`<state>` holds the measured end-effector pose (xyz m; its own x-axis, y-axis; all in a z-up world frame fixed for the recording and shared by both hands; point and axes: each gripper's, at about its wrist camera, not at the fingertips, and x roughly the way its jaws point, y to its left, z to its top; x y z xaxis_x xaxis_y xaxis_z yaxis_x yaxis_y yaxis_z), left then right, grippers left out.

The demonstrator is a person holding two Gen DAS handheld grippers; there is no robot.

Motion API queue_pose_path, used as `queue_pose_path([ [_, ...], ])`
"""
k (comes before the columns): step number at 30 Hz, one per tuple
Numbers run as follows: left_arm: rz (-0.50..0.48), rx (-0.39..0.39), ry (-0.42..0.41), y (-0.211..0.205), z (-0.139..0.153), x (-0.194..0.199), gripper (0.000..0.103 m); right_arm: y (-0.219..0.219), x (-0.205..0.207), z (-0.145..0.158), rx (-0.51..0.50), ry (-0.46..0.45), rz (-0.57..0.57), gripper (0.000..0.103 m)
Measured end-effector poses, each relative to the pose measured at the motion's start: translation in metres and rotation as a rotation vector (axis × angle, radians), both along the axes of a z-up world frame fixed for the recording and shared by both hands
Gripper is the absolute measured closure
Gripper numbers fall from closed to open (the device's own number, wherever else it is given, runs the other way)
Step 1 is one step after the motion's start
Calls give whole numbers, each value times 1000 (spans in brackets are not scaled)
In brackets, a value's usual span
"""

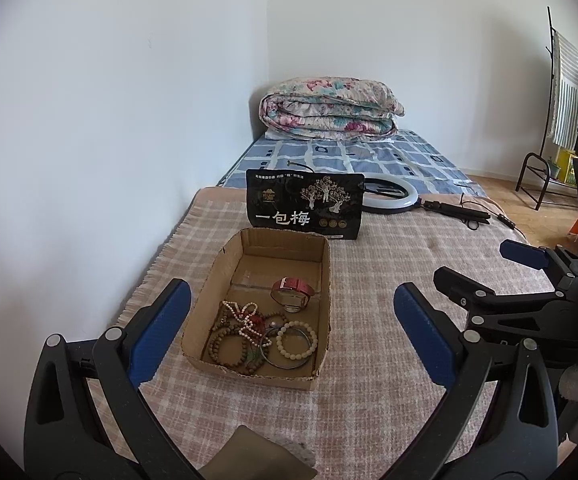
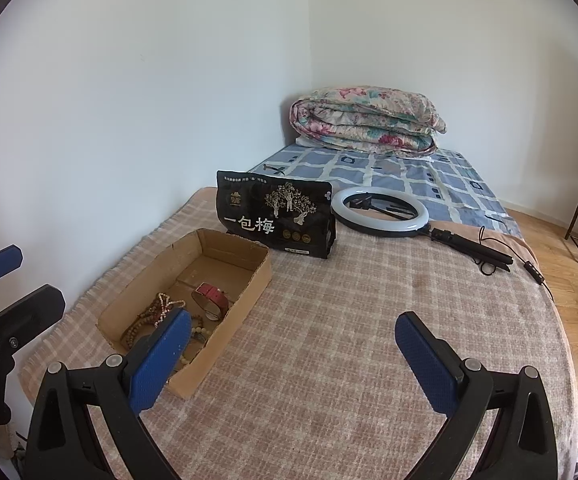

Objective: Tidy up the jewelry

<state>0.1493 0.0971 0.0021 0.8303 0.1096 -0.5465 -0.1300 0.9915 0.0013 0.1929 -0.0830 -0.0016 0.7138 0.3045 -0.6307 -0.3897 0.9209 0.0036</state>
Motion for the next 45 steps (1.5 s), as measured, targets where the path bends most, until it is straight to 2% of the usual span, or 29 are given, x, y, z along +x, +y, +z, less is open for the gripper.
queue_pose_path([
  [45,2,19,-20,7,4,0,0,3,0,-5,-1,12,3,0],
])
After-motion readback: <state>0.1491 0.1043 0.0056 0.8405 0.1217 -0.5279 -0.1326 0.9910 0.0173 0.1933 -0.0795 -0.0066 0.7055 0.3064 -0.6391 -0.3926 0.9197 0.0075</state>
